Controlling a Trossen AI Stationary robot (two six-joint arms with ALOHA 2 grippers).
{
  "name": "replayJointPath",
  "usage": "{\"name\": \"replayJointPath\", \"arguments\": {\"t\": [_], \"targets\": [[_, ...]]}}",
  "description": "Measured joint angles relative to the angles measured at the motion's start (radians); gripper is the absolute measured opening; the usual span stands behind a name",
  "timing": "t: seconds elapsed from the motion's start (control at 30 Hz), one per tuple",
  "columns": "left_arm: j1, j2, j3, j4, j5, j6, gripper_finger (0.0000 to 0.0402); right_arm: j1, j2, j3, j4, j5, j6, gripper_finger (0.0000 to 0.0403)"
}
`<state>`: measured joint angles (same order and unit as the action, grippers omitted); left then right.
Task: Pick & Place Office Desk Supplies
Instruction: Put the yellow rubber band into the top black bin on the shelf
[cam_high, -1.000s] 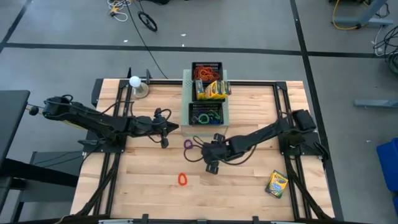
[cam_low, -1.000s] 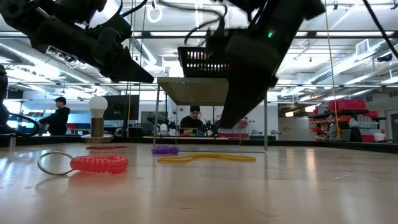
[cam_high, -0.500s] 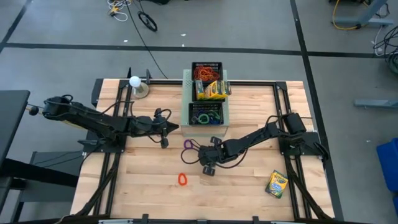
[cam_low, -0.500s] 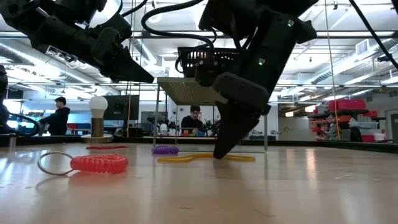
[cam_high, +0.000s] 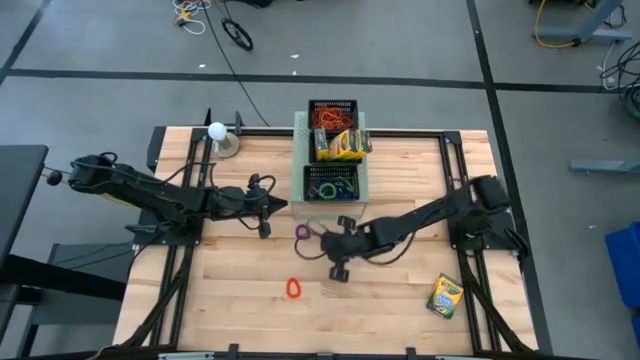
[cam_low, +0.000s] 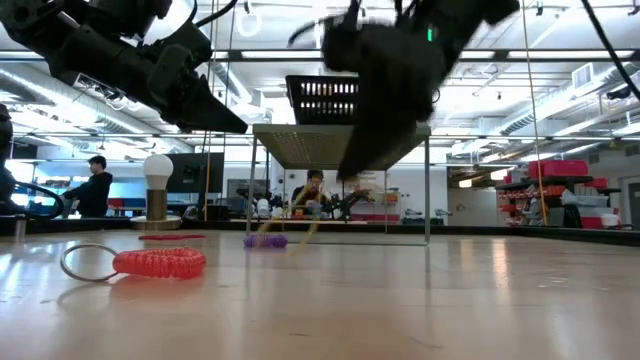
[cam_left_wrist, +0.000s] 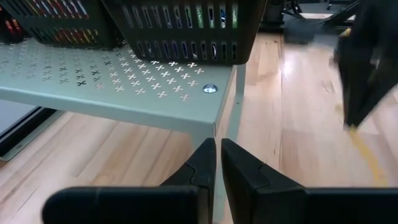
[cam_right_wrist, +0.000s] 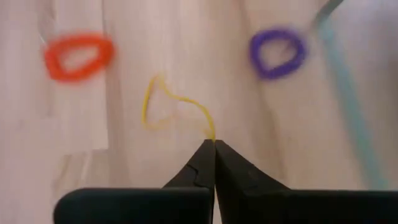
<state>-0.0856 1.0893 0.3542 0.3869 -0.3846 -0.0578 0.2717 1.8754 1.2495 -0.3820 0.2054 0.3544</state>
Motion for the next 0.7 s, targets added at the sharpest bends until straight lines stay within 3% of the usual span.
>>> {"name": "replayJointPath", "arguments": {"t": [0.2,0.4,0.57,0.7], "targets": [[0.001,0.000,0.000,-0.008,-0.006,0.004,0.0034,-0.004,-0.213,0.003,0.012,0.041,-0.028,0.0003],[0.001,0.000,0.000,-0.010,-0.007,0.001,0.0034,-0.068,-0.372,0.090,0.013,0.223,-0.148,0.0002],[0.001,0.000,0.000,-0.009,-0.007,-0.006,0.0034,-0.230,-0.392,0.183,0.014,0.291,-0.276,0.0001],[0.001,0.000,0.000,-0.009,-0.007,-0.015,0.0034,-0.436,-0.384,0.210,0.023,0.216,-0.359,0.0001]]}}
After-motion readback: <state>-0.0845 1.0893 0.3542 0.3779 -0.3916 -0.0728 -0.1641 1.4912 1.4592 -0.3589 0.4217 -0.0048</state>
